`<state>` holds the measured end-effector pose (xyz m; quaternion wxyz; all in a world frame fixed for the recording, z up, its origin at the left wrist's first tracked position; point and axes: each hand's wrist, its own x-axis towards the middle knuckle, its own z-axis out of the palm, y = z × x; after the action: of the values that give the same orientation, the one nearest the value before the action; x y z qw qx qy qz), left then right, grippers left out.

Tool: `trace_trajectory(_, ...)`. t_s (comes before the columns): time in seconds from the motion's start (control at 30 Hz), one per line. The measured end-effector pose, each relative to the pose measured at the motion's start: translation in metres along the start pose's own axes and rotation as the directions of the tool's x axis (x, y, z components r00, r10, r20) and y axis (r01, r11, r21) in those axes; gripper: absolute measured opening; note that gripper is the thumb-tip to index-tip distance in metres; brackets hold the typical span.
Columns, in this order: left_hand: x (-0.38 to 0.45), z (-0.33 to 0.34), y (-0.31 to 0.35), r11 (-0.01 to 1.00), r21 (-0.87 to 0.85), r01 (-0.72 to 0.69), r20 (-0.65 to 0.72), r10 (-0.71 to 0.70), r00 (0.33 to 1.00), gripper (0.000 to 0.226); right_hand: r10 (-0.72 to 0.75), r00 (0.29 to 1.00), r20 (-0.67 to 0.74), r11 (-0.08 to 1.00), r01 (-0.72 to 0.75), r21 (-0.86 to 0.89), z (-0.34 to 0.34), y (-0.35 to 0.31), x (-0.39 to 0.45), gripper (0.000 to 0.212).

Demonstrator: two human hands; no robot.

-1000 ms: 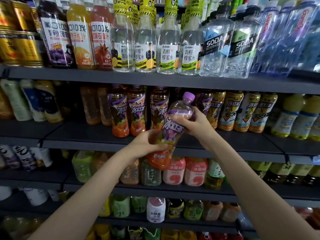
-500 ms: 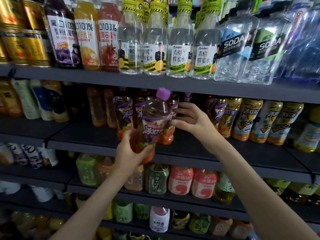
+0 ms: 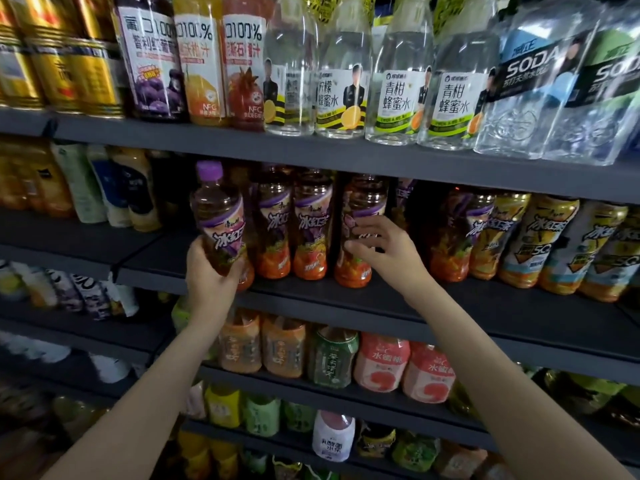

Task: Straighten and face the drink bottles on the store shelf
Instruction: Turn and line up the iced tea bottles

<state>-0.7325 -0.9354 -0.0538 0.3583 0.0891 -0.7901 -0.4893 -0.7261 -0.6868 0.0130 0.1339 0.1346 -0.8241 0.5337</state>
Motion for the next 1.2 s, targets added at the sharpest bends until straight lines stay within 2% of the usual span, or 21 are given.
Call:
trace_trajectory(0.13, 0.016, 0.012, 0.009, 0.997, 0.037, 0.069, -0.001, -0.069, 0.998, 0.062, 0.031, 0.999, -0.04, 0.999, -0.032, -0.03, -0.006, 0.013, 0.0, 0.038)
trace_trajectory(0.3, 0.03, 0.023, 0.014, 0.988, 0.069, 0.136, 0.0, -0.136, 0.991, 0.063, 0.072, 0.965, -0.251, 0.988, -0.103, -0.115, -0.015, 0.044, 0.001, 0.033)
trace_trajectory(0.37, 0.03, 0.024, 0.017, 0.988, 0.064, 0.14, -0.016, -0.139, 0.99, 0.064, 0.118, 0.949, -0.293, 0.979, -0.161, -0.125, -0.015, 0.059, 0.002, 0.036)
trace_trajectory(0.43, 0.021, 0.026, 0.025, 0.997, 0.038, 0.067, -0.14, -0.061, 0.988, 0.06, 0.156, 0.938, -0.309, 0.971, -0.204, -0.128, -0.014, 0.072, 0.006, 0.04)
trace_trajectory(0.5, 0.001, 0.035, 0.04, 0.987, 0.05, -0.15, -0.202, 0.157, 0.967, 0.053, 0.177, 0.926, -0.332, 0.964, -0.231, -0.131, -0.015, 0.082, 0.015, 0.043)
trace_trajectory(0.53, -0.01, 0.043, 0.048, 0.964, 0.054, -0.261, -0.152, 0.267, 0.952, 0.051, 0.187, 0.919, -0.348, 0.961, -0.244, -0.127, -0.015, 0.085, 0.021, 0.044)
trace_trajectory(0.6, -0.026, 0.067, 0.061, 0.916, 0.013, -0.402, 0.065, 0.4, 0.914, 0.054, 0.202, 0.902, -0.38, 0.956, -0.267, -0.124, -0.018, 0.092, 0.036, 0.047)
trace_trajectory(0.67, -0.035, 0.094, 0.069, 0.888, -0.023, -0.459, 0.258, 0.449, 0.855, 0.065, 0.206, 0.89, -0.406, 0.948, -0.284, -0.143, -0.021, 0.099, 0.053, 0.049)
trace_trajectory(0.73, -0.037, 0.117, 0.073, 0.903, -0.031, -0.428, 0.341, 0.412, 0.845, 0.078, 0.199, 0.879, -0.433, 0.946, -0.288, -0.15, -0.022, 0.107, 0.071, 0.053)
trace_trajectory(0.87, -0.029, 0.143, 0.065, 0.941, -0.019, -0.338, 0.376, 0.32, 0.87, 0.078, 0.206, 0.863, -0.461, 0.948, -0.293, -0.124, -0.019, 0.129, 0.101, 0.064)
trace_trajectory(0.93, -0.028, 0.148, 0.059, 0.944, -0.045, -0.328, 0.378, 0.32, 0.869, 0.075, 0.238, 0.856, -0.458, 0.949, -0.305, -0.076, -0.02, 0.137, 0.117, 0.067)
trace_trajectory(1.03, -0.031, 0.15, 0.054, 0.937, -0.083, -0.341, 0.355, 0.347, 0.868, 0.071, 0.318, 0.841, -0.437, 0.923, -0.38, -0.059, -0.024, 0.142, 0.143, 0.058)
trace_trajectory(1.2, -0.03, 0.154, 0.049, 0.929, -0.111, -0.353, 0.317, 0.37, 0.873, 0.071, 0.309, 0.836, -0.454, 0.877, -0.434, -0.203, -0.02, 0.152, 0.17, 0.038)
